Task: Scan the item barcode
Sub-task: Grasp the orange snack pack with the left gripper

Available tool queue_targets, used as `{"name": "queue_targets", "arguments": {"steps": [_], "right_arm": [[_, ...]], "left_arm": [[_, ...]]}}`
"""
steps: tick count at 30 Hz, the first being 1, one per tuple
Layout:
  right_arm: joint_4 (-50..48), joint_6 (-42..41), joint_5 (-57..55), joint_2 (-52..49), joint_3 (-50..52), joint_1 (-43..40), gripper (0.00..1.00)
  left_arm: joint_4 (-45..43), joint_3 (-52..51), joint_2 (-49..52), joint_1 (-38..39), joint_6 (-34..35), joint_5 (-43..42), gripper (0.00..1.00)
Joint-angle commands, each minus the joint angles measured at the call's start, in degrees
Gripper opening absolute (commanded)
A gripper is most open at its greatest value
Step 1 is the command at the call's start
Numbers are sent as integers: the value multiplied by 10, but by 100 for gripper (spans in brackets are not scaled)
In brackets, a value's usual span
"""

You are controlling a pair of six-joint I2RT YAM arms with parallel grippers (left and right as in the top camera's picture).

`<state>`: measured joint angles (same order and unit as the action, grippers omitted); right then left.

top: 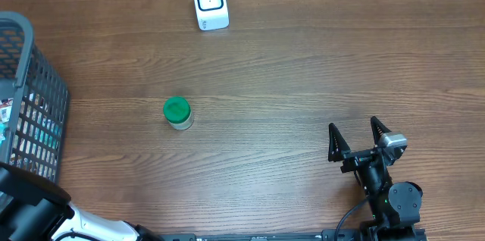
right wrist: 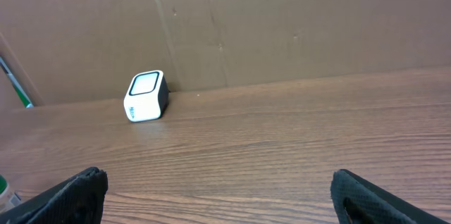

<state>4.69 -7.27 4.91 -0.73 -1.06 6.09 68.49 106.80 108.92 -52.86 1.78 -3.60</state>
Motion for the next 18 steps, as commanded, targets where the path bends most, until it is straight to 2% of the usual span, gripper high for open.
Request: {"name": "queue_targets", "arguments": {"steps": [1, 6, 13, 18], "right_arm": [[-2, 1, -5, 6, 6, 3, 100], [-2, 1, -6, 6, 6, 3, 100], [-2, 1, -5, 6, 6, 3, 100], [-2, 1, -6, 6, 6, 3, 100]], "left_arm": [[26, 66, -4, 9, 31, -83, 4], [52, 130, -21, 24, 36, -136, 4], [48, 177, -75, 62, 49, -272, 4], [48, 183, -129, 147, 39, -272, 4]]}}
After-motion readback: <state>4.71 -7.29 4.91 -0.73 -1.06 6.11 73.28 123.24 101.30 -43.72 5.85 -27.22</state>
